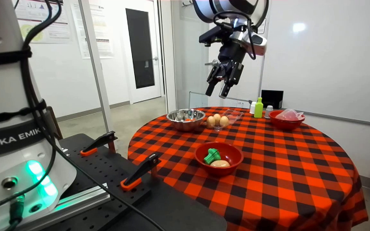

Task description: Pick up the egg from the table and place it in the red bowl

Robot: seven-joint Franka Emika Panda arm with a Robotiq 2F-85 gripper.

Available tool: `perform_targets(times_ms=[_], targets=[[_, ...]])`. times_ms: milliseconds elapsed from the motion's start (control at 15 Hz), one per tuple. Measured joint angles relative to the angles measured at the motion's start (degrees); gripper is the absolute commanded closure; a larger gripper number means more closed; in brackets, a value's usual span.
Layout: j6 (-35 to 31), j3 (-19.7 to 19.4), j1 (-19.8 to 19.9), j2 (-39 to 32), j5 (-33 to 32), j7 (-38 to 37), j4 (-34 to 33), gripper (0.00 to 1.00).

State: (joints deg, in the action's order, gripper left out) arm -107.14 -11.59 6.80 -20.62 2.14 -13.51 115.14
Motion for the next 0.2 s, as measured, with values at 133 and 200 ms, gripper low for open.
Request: perform_targets(times_ms=[133, 200], targets=[[0.1, 0.2, 0.0, 1.1, 0.0, 0.4, 0.8, 0.0], [0.1, 0.2, 0.1, 1.1, 0.0, 0.5, 1.1, 0.0]])
